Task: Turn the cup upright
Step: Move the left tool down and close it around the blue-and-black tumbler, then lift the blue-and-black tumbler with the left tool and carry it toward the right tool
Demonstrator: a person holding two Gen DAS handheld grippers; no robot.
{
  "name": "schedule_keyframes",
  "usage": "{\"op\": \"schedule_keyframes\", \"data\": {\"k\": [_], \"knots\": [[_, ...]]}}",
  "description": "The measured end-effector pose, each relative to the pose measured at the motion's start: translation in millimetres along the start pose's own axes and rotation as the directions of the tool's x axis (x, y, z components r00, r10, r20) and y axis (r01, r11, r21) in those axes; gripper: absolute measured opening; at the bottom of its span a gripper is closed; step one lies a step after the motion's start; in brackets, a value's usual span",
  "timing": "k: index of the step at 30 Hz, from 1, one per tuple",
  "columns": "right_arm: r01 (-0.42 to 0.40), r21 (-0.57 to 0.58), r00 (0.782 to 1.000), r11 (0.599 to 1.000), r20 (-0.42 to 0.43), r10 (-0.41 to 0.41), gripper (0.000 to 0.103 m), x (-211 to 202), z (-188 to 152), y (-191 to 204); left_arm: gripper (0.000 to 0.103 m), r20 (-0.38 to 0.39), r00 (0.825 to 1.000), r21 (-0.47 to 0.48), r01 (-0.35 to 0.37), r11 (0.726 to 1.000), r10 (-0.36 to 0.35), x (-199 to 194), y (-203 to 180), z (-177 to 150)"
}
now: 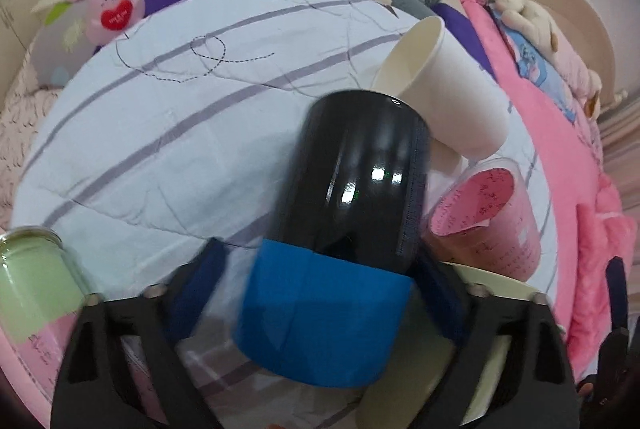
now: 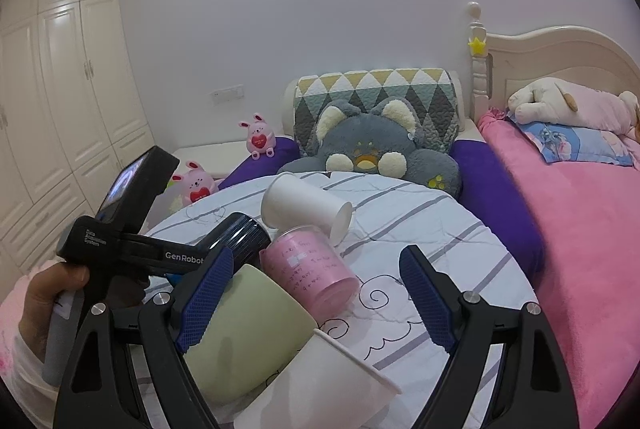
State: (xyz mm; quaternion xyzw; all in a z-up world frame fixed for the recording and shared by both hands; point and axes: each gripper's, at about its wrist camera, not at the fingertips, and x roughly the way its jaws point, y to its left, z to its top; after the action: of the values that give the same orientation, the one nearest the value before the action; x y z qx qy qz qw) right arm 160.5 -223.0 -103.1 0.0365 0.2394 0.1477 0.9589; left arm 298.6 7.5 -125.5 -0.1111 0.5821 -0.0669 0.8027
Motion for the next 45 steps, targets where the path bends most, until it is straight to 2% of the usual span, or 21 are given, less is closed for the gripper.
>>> {"op": "schedule_keyframes", "data": {"k": [4, 11, 24, 39, 45], "knots": [[0.003, 0.002, 1.000, 1.000, 0.000, -0.003, 0.086, -0.9, 0.2, -1.5, 0.076, 0.024, 0.999, 0.002, -0.026, 1.000, 0.025, -7.1, -1.4, -3.6], [0.002, -0.006, 1.000, 1.000, 0.002, -0.002, 0.086, -6.6, -1.1, -0.8, 0.074, 0.055, 0.998, -0.045, 0.015, 0.999, -0.013, -21.9, 8.7, -7.5], [0.012, -0.013, 1.000, 1.000, 0.014, -0.012, 0.086, -18.6, -4.8, 5.8, 0.070, 0.119, 0.992, -0.050, 0.050, 0.997, -0.044, -49.0, 10.4, -23.8], [0.010, -0.016, 1.000, 1.000, 0.017, -0.009, 0.086, -34.3, -13.7, 15.9, 0.069, 0.162, 0.987, -0.041, 0.012, 0.999, -0.006, -69.8, 9.0, -66.4], [0.008, -0.023, 1.000, 1.000, 0.020, -0.008, 0.086, -41.8, -17.9, 21.6, 0.069, 0.175, 0.985, -0.037, 0.002, 0.999, 0.005, -78.0, 4.9, -94.7]]}}
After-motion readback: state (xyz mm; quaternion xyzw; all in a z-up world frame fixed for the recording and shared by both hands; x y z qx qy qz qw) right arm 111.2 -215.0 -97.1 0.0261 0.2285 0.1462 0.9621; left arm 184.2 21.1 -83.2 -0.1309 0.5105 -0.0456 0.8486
